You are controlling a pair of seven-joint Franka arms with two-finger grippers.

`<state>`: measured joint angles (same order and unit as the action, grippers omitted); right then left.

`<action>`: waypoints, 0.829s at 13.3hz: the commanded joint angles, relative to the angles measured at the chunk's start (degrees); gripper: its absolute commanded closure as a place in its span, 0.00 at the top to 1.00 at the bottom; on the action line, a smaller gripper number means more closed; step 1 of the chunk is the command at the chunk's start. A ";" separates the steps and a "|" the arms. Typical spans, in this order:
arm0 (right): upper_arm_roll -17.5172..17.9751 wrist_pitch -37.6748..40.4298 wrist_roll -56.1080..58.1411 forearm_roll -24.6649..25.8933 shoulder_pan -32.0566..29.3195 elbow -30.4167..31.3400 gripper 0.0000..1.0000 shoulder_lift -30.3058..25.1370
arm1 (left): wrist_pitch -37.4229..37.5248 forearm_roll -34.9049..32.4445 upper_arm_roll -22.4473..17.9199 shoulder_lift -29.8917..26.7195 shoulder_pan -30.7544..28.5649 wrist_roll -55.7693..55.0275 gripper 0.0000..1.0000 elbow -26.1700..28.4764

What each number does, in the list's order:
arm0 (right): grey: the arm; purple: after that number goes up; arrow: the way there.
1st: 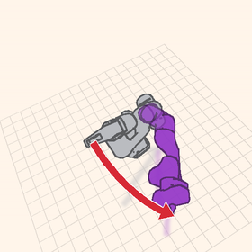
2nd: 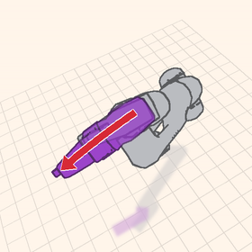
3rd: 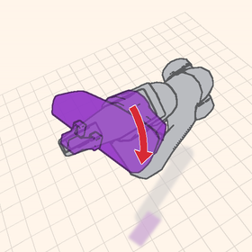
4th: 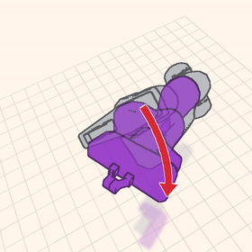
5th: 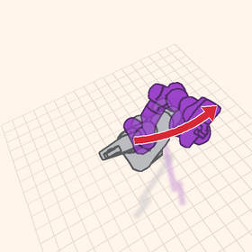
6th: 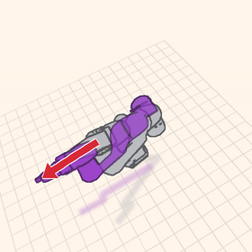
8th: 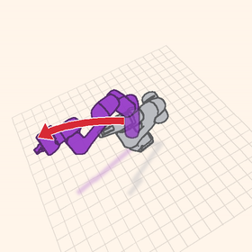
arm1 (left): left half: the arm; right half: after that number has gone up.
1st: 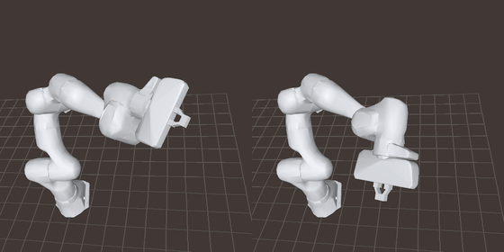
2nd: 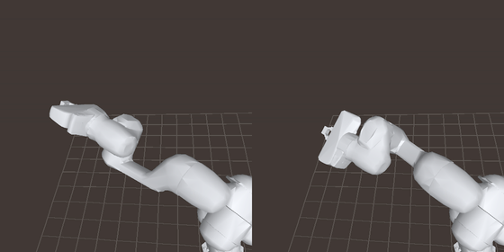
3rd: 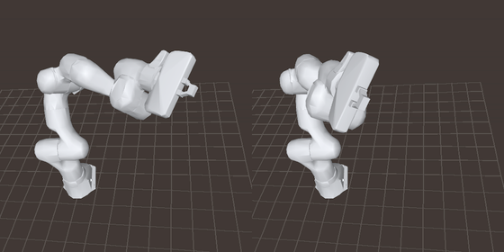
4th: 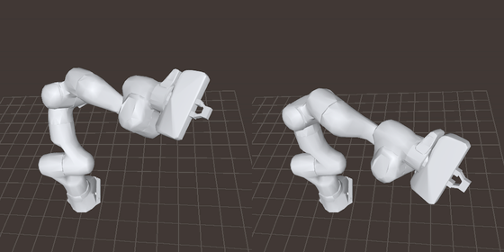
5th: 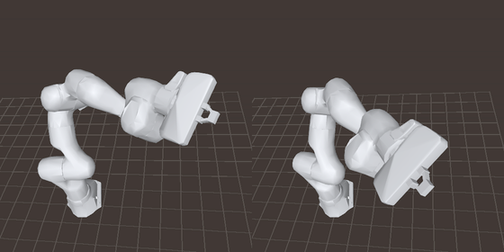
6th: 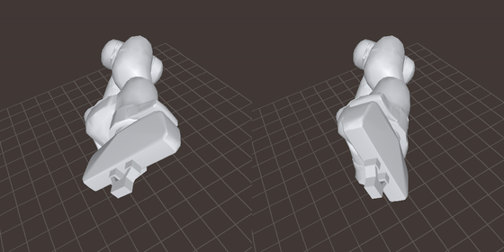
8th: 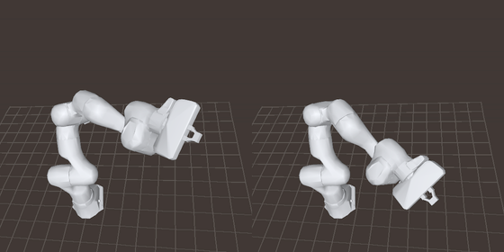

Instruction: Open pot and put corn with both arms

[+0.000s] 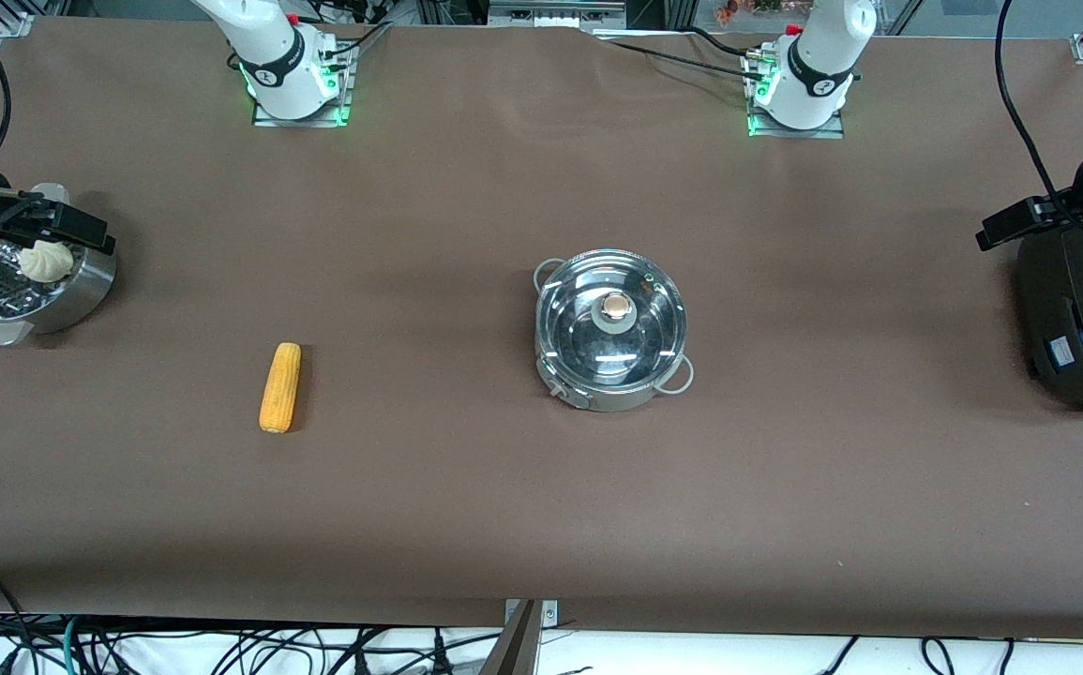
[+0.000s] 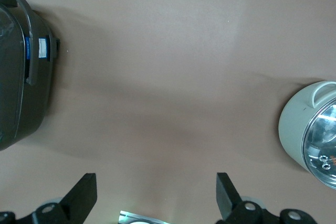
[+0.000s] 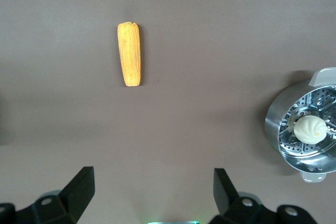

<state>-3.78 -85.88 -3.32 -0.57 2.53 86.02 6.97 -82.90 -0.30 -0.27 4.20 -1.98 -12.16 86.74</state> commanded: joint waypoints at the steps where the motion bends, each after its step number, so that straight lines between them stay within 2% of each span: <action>1: 0.35 0.36 0.33 0.66 -0.51 -1.12 1.00 0.24 | 0.10 1.36 0.01 -0.59 -0.40 0.47 1.00 0.00; 6: 0.35 0.10 0.33 0.66 -0.77 -1.12 1.00 0.33 | 0.10 1.27 0.09 -0.59 -0.40 0.47 1.00 0.00; 11: 0.35 -2.54 0.68 0.57 -0.77 -1.12 1.00 4.80 | 0.19 1.27 0.18 -0.59 -0.40 0.47 1.00 0.00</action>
<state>-3.80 -87.81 -3.32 -0.57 2.33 86.06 9.79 -82.90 -0.30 -0.27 4.20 -1.98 -12.16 86.74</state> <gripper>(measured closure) 0.000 0.000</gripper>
